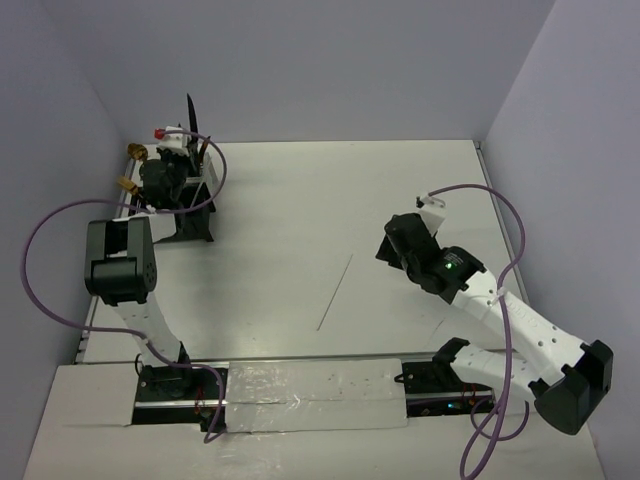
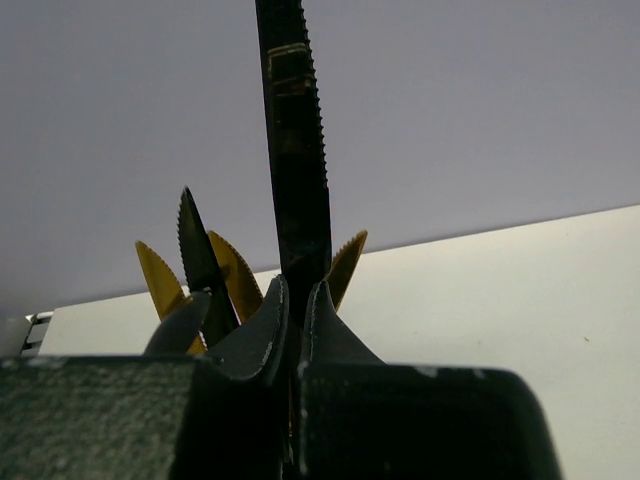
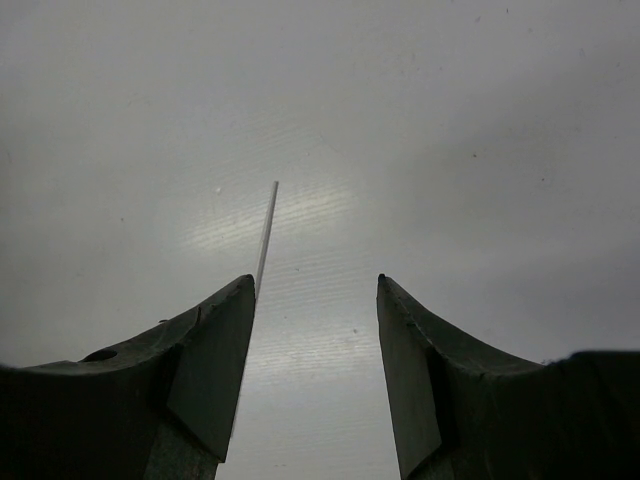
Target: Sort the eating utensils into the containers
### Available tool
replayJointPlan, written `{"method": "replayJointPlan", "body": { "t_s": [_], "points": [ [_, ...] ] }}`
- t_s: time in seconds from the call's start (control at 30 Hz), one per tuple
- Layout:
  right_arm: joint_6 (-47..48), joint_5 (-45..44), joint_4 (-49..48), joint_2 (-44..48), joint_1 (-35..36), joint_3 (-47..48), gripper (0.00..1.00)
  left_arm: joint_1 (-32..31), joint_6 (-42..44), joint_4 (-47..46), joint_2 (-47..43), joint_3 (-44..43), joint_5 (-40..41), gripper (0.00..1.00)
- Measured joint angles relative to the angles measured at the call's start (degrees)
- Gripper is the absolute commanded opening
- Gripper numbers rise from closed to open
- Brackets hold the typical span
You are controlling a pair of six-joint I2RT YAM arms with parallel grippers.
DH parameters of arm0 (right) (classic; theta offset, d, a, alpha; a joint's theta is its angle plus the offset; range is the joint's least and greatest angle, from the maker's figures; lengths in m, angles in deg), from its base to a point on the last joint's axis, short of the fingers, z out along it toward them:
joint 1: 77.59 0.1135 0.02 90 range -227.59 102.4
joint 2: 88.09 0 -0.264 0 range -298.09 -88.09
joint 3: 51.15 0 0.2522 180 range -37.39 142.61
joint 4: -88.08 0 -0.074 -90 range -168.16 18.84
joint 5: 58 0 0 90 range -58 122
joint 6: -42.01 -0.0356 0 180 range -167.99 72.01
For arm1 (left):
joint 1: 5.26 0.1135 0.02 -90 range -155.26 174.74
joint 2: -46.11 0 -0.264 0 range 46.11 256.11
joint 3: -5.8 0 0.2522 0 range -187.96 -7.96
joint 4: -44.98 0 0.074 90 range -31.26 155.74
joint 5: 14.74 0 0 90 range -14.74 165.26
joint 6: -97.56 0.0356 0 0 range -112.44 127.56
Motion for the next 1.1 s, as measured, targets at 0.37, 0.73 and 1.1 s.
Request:
{"method": "replayJointPlan", "body": {
  "t_s": [0.37, 0.73, 1.1],
  "points": [
    [0.26, -0.15, 0.15, -2.45, 0.0, 1.79, 0.59, 0.07, 2.4, -0.59, 2.03, 2.64, -0.63, 0.39],
    [1.81, -0.09, -0.87, -4.48, 0.0, 1.79, 0.59, 1.25, 2.56, 5.42, -2.71, 2.19, -1.86, 0.64],
    [4.55, 1.55, -5.92, -6.21, 0.0, 1.79, 0.6, -0.24, 0.31, 46.03, -7.23, -31.1, -3.41, 0.6]
  ]
}}
